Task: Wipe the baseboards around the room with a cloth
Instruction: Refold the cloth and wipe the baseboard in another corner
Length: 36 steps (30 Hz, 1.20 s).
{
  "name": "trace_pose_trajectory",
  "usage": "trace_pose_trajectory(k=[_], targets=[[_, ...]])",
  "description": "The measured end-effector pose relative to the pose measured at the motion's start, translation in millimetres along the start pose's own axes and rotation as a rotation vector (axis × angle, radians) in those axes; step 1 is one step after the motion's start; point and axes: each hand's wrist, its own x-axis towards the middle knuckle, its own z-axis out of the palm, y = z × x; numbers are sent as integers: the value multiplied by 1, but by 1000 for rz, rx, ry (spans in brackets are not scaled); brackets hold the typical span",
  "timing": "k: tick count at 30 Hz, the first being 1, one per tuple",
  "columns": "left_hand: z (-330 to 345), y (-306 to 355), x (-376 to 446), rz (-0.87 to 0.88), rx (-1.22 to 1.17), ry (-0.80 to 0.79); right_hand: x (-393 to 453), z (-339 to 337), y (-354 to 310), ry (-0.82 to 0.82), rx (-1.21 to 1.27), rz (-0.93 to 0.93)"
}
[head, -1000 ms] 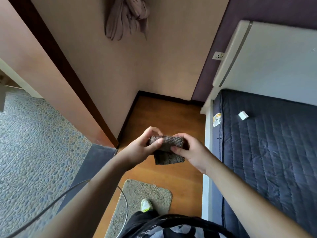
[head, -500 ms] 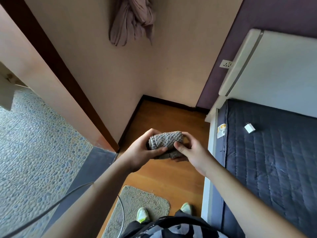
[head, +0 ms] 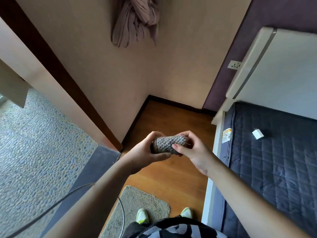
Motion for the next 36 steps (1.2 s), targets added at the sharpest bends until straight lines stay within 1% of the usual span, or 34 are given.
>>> trace_pose_trajectory(k=[2,4,5,7,10,13,16,23,27,30,36], targets=[[1,7,2,-78,-135,-77,0,-9,-1,-40,-63,-62],[4,17,2,-127,-250,-80,-1,-17,-5,-81,-148,-120],[5,19,3,-127,-257,-61,-2,-19,-6,-104,-165,-154],[5,19,7,-94,-182,-25,-1,-23,-6,-135,-170,-233],[5,17,12,-36,-120,30,-1,-28,-3,-122,-176,-321],[10,16,17,23,-74,83,-1,-35,1,-107,-219,-342],[19,18,21,97,-4,117,-1,-43,3,-135,-257,-332],[41,28,26,158,-2,105,-5,-71,1,-129,-379,-371],[55,32,28,199,-18,102,-7,-83,1,-100,-369,-404],[67,39,28,205,-48,107,-9,-91,2,-60,-355,-422],[73,45,27,146,-45,89,-11,-101,1,-36,-359,-446]])
